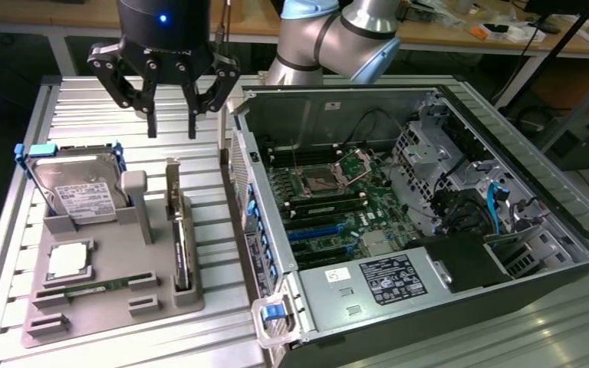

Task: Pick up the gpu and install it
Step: 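Pick up the gpu and move the gpu toward the slot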

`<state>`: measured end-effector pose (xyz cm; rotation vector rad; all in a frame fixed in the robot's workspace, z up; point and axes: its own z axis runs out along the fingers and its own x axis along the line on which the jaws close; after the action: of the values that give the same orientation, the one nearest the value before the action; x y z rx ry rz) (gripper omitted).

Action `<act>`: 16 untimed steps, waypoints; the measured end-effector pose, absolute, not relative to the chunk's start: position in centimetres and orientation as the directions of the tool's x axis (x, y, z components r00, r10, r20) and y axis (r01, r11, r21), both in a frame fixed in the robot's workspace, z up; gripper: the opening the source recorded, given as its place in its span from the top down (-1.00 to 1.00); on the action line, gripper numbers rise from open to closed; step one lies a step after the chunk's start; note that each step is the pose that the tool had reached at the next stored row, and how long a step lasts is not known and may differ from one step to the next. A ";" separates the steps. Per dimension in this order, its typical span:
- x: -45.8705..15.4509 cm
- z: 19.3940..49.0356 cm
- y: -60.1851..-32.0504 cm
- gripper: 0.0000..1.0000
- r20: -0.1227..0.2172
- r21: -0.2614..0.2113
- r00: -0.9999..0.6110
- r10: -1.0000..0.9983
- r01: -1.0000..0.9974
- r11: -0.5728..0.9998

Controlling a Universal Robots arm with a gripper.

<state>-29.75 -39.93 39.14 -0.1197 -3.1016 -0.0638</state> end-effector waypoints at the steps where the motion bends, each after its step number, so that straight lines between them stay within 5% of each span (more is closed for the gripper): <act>1: -29.8 39.1 -39.9 0.04 0.039 0.040 -0.996 0.076 0.078 0.996; 16: -29.9 38.6 -39.9 0.04 0.038 0.040 -0.996 0.076 0.078 0.996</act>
<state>-29.89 -39.93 38.57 -0.1196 -3.1017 -0.0637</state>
